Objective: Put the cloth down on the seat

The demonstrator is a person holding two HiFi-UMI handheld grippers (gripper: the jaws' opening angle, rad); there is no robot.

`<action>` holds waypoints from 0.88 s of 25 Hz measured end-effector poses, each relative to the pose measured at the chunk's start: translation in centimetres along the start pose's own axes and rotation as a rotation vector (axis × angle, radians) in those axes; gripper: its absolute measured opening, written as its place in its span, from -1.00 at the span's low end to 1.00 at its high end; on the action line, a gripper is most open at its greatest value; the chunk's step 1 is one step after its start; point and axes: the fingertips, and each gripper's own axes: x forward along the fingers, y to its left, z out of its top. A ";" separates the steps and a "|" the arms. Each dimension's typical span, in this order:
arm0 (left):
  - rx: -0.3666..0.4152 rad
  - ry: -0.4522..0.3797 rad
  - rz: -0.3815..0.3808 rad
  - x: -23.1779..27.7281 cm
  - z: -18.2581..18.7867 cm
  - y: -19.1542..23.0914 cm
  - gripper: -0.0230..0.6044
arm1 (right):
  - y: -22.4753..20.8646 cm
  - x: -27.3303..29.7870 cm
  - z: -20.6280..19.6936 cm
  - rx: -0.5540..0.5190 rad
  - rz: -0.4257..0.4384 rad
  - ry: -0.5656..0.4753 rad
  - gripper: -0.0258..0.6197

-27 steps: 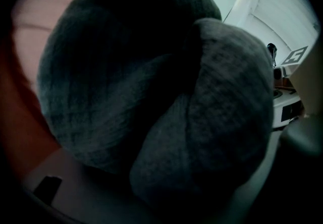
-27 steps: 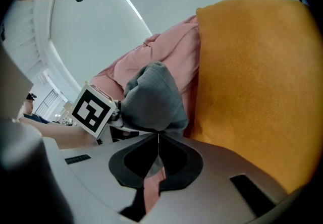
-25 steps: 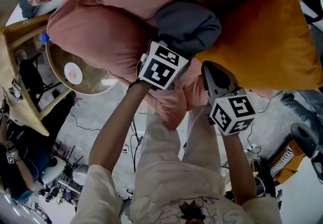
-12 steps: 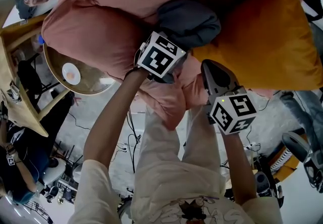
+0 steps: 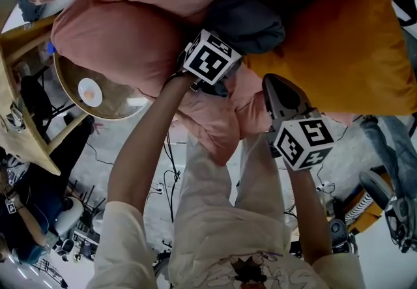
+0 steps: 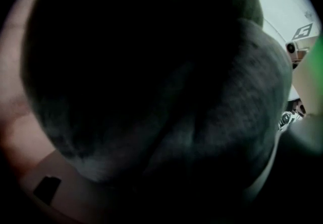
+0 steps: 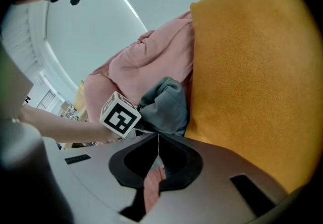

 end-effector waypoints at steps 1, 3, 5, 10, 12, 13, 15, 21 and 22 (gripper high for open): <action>0.000 0.003 0.000 0.2 -0.1 0.0 0.23 | 0.0 -0.1 -0.1 0.000 -0.001 0.000 -0.86; -0.003 0.000 -0.010 0.5 -0.1 -0.1 0.26 | 0.2 -0.1 -0.3 0.000 -0.001 0.001 -0.86; -0.003 -0.016 -0.039 0.4 0.0 -0.3 0.30 | 0.7 -0.1 -0.3 -0.003 0.000 0.000 -0.86; 0.000 -0.043 -0.087 -0.2 0.3 -0.9 0.46 | 1.4 -0.8 -0.3 -0.009 0.003 -0.005 -0.86; -0.001 -0.058 -0.106 -0.5 0.5 -1.5 0.52 | 1.2 -1.2 -0.3 -0.010 0.000 -0.008 -0.86; -0.004 -0.071 -0.119 -0.8 0.7 -1.8 0.54 | 1.3 -1.3 -0.3 -0.011 -0.002 -0.010 -0.86; -0.015 -0.097 -0.134 -1.6 0.9 -2.1 0.61 | 1.4 -1.6 -0.2 -0.015 -0.004 -0.013 -0.86; -0.038 -0.134 -0.094 -3.4 0.9 -2.5 0.61 | 1.0 -3.1 -0.4 -0.015 -0.014 -0.017 -0.86; -0.041 -0.140 -0.088 -3.7 1.0 -2.6 0.61 | 1.0 -3.5 -0.4 -0.016 -0.017 -0.019 -0.86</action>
